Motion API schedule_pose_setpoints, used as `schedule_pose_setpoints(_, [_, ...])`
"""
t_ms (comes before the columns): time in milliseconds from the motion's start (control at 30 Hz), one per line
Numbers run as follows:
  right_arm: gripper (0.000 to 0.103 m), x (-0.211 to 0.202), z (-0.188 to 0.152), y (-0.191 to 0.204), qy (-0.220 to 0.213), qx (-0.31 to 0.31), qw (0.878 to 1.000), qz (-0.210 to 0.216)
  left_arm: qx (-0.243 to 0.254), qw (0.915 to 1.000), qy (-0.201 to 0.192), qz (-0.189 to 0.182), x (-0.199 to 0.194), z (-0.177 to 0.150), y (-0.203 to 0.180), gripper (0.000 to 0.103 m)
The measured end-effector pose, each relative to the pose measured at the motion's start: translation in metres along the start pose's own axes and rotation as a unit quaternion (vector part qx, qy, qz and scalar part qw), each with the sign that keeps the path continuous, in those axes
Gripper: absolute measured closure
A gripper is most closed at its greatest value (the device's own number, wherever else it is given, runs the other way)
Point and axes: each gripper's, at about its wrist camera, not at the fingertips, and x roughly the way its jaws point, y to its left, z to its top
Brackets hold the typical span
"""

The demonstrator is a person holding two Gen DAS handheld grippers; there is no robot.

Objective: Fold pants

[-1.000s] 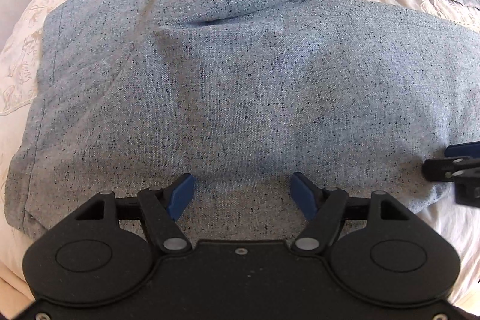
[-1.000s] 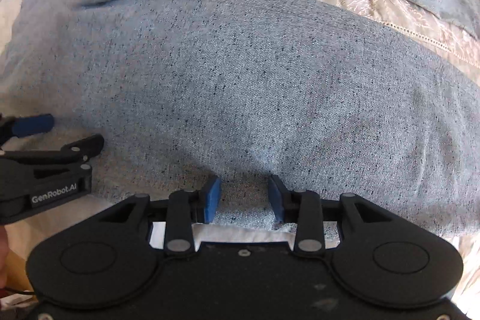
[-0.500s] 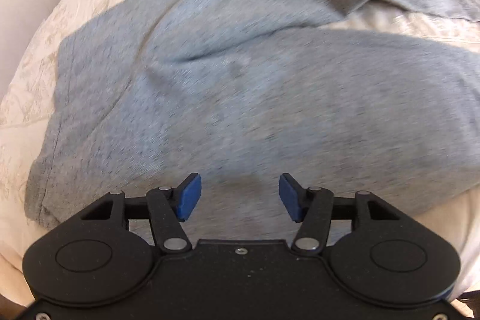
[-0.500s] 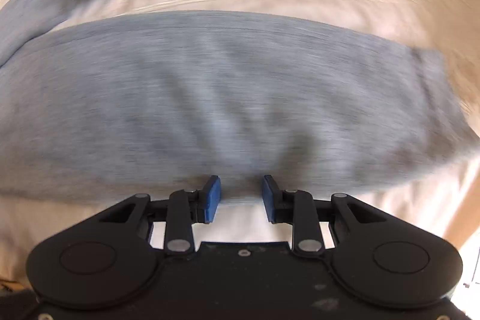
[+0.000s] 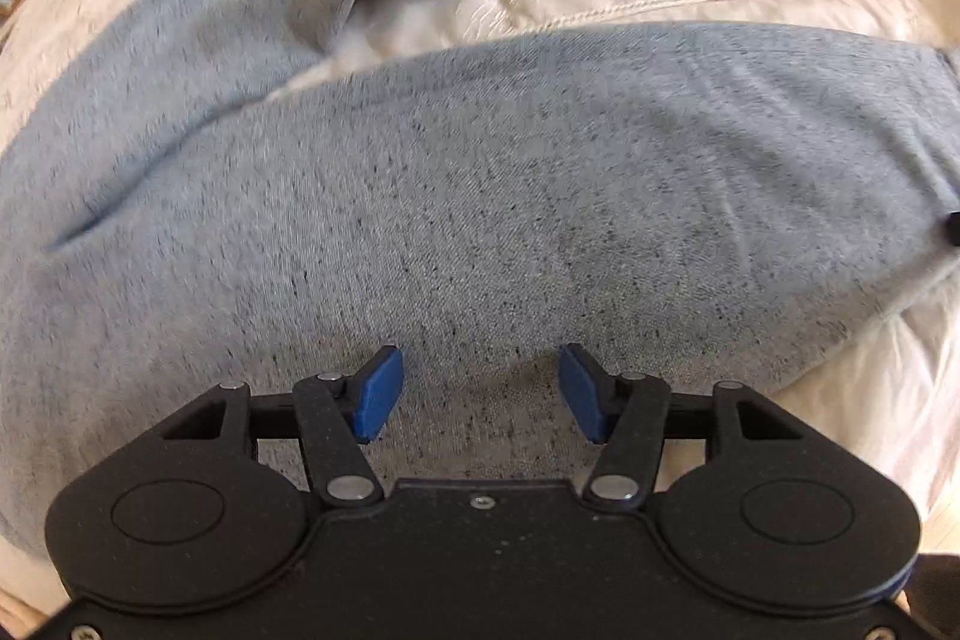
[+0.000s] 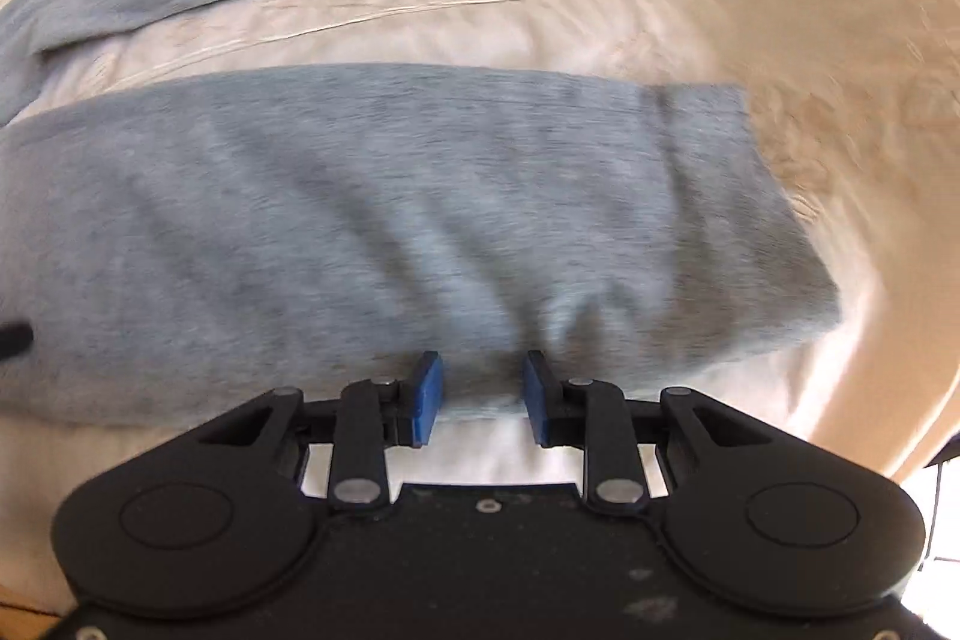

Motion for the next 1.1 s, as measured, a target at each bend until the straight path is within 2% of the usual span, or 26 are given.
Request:
schedule_pose_setpoints(100, [0.076,0.001,0.012,-0.015,-0.008,0.0,1.0,-0.028,-0.031,0.9995,0.01,0.0,-0.003,0.008,0.01,0.04])
schedule_pose_setpoints(167, [0.075,-0.003,0.021,-0.017,-0.017,0.002,0.999,-0.03,-0.043,0.999,-0.01,0.007,-0.013,0.014,0.015,0.041])
schedule_pose_setpoints(267, [0.075,-0.012,0.038,-0.018,-0.035,0.013,0.999,0.02,-0.052,0.998,-0.032,0.016,-0.016,0.023,0.019,0.041])
schedule_pose_setpoints(333, [0.074,-0.01,0.047,-0.011,-0.036,0.009,0.998,0.045,-0.056,0.9978,-0.029,0.024,-0.005,0.03,0.02,0.041])
schedule_pose_setpoints(400, [0.074,-0.007,0.049,0.006,-0.024,0.005,0.998,0.05,-0.058,0.9975,-0.015,0.036,0.009,0.035,0.023,0.038])
schedule_pose_setpoints(467, [0.075,0.002,0.049,0.019,-0.008,-0.005,1.0,0.029,-0.058,0.9978,0.003,0.034,0.019,0.039,0.029,0.037])
schedule_pose_setpoints(533, [0.076,0.01,0.053,0.028,0.023,-0.015,1.0,-0.012,-0.059,0.9978,0.003,0.029,0.013,0.047,0.035,0.041])
schedule_pose_setpoints(600, [0.076,0.0,0.063,0.03,0.019,-0.007,1.0,-0.008,-0.061,0.9977,-0.016,0.026,-0.002,0.057,0.045,0.044])
schedule_pose_setpoints(733, [0.076,-0.036,0.092,0.042,-0.021,-0.011,1.0,0.015,-0.076,0.9953,-0.058,0.014,-0.038,0.089,0.073,0.044])
schedule_pose_setpoints(967, [0.074,-0.081,0.169,0.067,-0.081,-0.001,0.996,0.046,-0.102,0.9835,-0.143,0.044,-0.094,0.172,0.129,0.044])
schedule_pose_setpoints(1100, [0.073,-0.088,0.21,0.077,-0.098,0.02,0.993,0.056,-0.113,0.9763,-0.173,0.064,-0.113,0.194,0.156,0.043])
